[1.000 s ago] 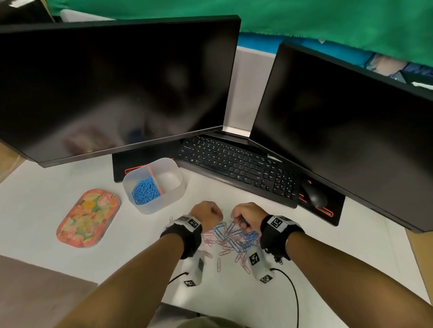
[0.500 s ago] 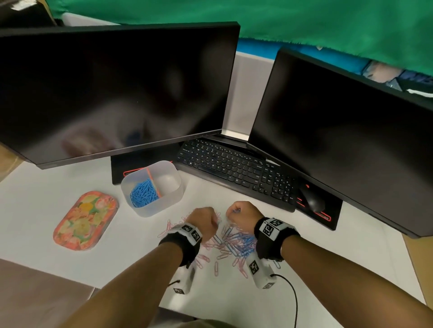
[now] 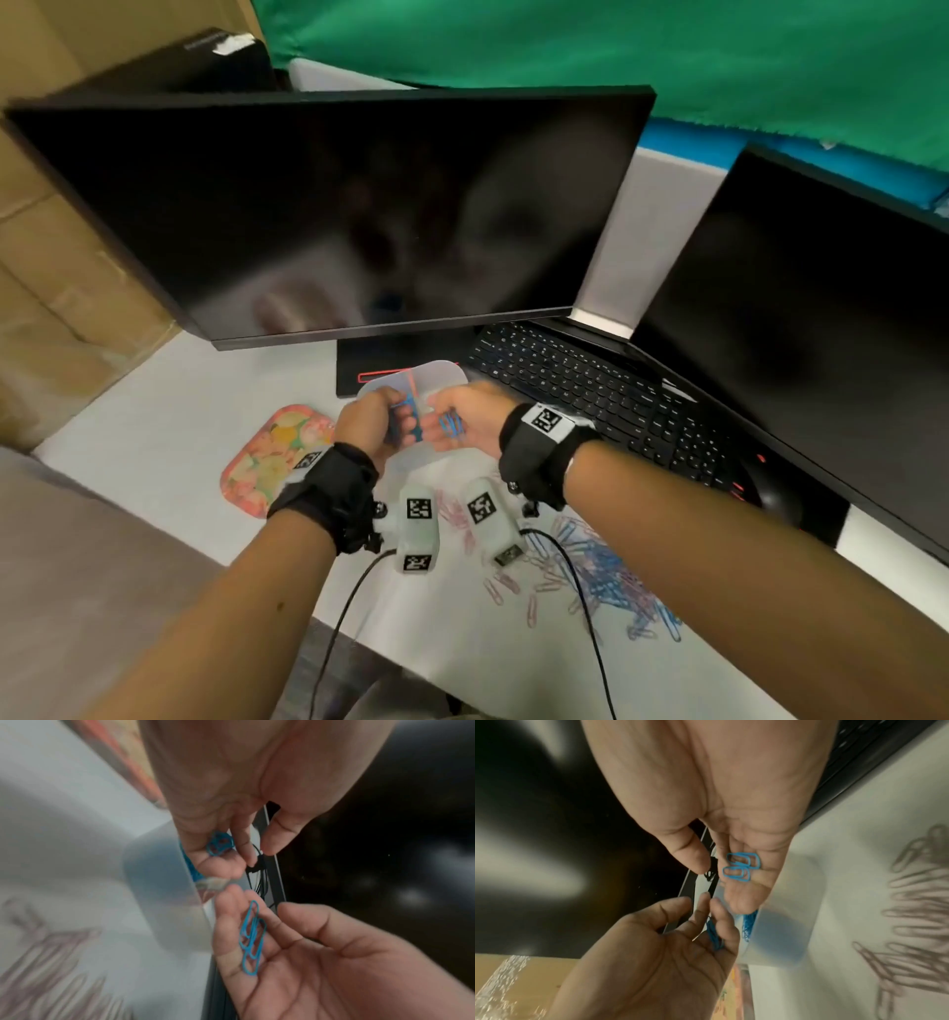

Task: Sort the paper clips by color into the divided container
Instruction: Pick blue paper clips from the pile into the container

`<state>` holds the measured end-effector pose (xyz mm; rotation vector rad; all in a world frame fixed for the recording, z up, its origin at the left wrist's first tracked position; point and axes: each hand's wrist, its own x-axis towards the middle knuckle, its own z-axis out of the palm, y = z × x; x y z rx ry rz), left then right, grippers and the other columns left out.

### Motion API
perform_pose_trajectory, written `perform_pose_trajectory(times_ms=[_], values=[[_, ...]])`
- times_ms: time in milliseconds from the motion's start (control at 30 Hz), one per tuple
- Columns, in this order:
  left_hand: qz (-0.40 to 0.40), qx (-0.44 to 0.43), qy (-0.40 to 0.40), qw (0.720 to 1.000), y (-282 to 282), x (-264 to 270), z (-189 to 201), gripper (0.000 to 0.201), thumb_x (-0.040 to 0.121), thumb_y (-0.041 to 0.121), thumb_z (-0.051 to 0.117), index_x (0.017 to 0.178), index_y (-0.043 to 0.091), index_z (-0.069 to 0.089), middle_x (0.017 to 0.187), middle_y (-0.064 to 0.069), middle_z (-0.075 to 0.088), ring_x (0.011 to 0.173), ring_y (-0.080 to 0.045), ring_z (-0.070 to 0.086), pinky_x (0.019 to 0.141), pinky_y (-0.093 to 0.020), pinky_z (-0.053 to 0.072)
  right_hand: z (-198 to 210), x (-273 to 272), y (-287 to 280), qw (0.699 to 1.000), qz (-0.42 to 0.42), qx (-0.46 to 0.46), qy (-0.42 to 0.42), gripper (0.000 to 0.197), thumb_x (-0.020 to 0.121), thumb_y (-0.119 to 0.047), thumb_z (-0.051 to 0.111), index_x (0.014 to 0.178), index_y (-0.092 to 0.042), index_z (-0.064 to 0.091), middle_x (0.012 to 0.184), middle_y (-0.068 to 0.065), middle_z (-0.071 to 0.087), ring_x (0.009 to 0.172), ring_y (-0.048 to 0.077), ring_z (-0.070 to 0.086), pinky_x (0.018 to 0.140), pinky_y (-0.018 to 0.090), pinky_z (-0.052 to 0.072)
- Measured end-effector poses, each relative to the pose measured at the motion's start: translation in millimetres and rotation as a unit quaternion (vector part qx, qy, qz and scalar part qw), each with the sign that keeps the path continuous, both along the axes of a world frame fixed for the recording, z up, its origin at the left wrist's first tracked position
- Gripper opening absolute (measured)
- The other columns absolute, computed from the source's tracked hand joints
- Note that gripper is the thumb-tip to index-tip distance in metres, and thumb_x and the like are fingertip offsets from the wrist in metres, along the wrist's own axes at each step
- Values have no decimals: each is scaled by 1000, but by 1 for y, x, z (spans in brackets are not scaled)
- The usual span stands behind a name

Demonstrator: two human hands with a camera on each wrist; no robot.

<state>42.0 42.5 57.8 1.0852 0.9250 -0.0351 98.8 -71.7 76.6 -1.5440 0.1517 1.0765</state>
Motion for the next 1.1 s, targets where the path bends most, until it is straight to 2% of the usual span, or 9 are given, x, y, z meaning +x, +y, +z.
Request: perform_pose_trajectory(times_ms=[100,200,400,500,633,700,833,1000,1100], values=[[9,52,26,998,15,5,5,13,92,13,49,80,10,54,76,-11,52,64,-19,52,59,-31,50,8,2,21,1000,13,-1,-1,23,86,8,36,71,-7,45,69,15,42,58,23,46,78,40,54],[-7,78,62,995,21,8,5,10,94,18,50,92,10,54,85,-11,49,94,-26,52,87,-39,51,8,7,29,999,0,-32,-22,16,83,6,44,74,-5,51,76,14,49,71,24,54,82,38,53],[-42,116,61,990,23,9,5,23,93,15,51,117,11,52,128,-16,49,125,-33,47,94,-41,47,6,11,14,998,-19,-37,-45,17,86,7,42,84,-1,57,89,19,53,93,29,58,98,41,49],[-83,170,35,981,14,8,4,16,91,10,51,102,12,62,124,-17,57,116,-33,54,85,-38,52,2,12,-16,995,-24,-57,-81,30,91,2,47,116,16,54,108,35,61,103,42,62,102,48,45],[-223,235,-26,946,-18,0,-3,23,88,2,52,80,20,65,84,-3,65,72,-14,60,63,-24,47,-17,6,-76,969,56,-155,-184,18,92,-7,53,105,-6,66,104,15,70,83,20,66,74,29,58],[-313,290,-49,903,-40,-6,-11,26,85,1,53,78,22,66,76,4,66,67,-10,59,61,-16,46,-31,0,-106,945,99,-214,-226,19,91,-4,53,96,-14,67,94,5,70,75,14,66,63,23,55],[-478,398,-63,780,-79,-13,-32,22,80,10,55,78,29,65,82,10,67,77,-9,61,68,-14,45,-53,-17,-148,901,133,-298,-287,26,85,-1,52,77,-22,65,87,-5,66,77,11,61,68,21,49],[-641,493,-73,583,-118,-15,-49,29,87,15,51,111,23,65,113,0,60,106,-21,58,90,-31,49,-66,-36,-171,833,263,-363,-325,30,84,-6,47,98,-23,68,104,1,65,96,20,60,84,28,50],[-680,531,-70,501,-131,-13,-56,30,90,15,52,118,20,62,120,-2,56,112,-23,56,93,-34,48,-73,-43,-173,795,333,-361,-355,30,85,-10,51,107,-23,66,107,1,60,102,22,57,85,28,46]])
